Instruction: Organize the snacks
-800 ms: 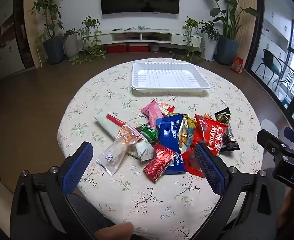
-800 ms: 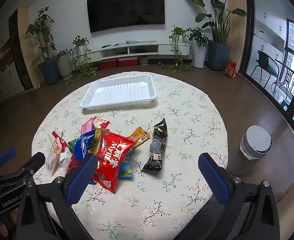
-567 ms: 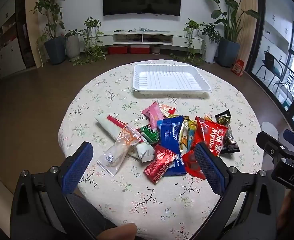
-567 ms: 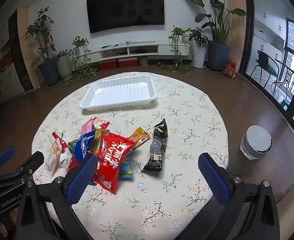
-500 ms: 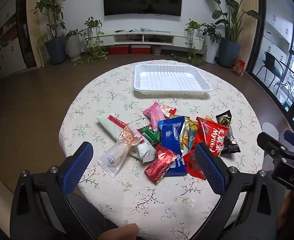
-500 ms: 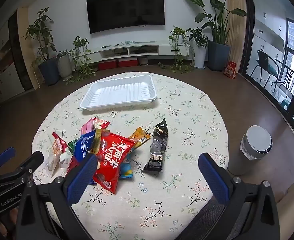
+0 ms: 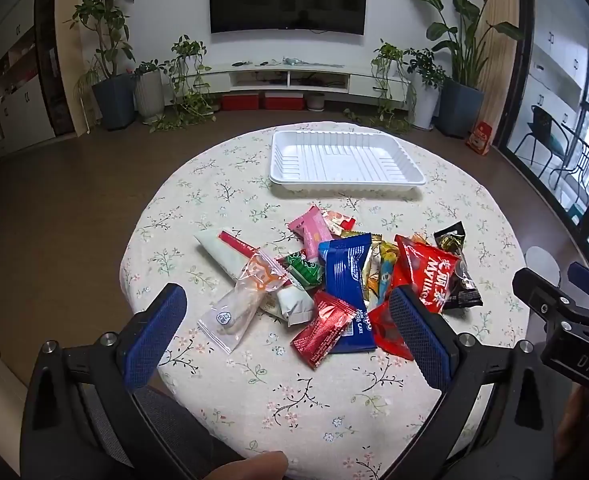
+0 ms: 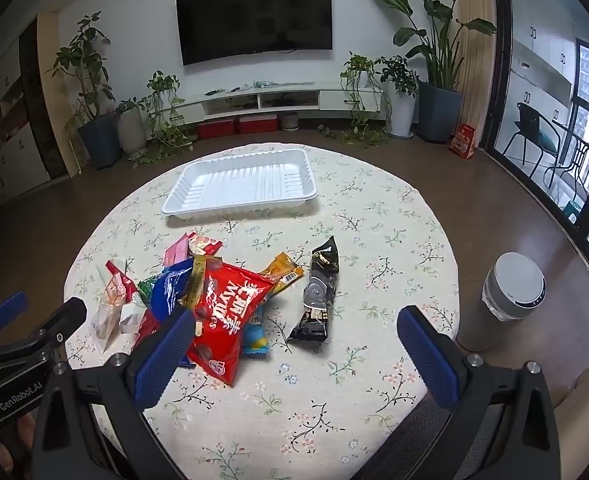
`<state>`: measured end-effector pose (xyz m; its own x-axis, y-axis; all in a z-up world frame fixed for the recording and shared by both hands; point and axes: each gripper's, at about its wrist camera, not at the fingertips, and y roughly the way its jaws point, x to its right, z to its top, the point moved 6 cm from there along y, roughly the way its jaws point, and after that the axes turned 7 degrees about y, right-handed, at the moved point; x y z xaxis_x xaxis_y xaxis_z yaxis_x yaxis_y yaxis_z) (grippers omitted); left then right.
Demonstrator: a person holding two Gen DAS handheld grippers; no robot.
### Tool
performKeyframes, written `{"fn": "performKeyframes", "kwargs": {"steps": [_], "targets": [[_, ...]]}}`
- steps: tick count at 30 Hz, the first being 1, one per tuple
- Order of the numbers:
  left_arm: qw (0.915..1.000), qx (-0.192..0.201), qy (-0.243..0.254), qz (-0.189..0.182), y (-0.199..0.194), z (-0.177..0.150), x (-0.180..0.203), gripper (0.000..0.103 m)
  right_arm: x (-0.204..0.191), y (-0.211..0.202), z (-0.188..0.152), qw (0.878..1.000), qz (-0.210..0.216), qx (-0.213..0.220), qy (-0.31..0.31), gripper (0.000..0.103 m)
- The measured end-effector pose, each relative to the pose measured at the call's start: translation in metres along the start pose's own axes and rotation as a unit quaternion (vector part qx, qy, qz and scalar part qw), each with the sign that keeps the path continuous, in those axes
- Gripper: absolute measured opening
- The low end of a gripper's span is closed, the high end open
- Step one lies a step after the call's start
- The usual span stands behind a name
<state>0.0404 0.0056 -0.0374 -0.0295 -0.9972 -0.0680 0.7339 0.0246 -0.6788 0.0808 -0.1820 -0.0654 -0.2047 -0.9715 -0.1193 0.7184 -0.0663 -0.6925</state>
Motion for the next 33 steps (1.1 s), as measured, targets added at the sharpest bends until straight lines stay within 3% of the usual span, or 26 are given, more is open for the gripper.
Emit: {"fn": "performKeyframes", "kwargs": {"steps": [33], "targets": [[1.0,-0.004,-0.001,-0.003,0.0036,-0.0057,-0.0011,0.103,-0.0086,-0.0005,-0.0049,1.0,-0.002,-0.002,-0.003,0.103]]}}
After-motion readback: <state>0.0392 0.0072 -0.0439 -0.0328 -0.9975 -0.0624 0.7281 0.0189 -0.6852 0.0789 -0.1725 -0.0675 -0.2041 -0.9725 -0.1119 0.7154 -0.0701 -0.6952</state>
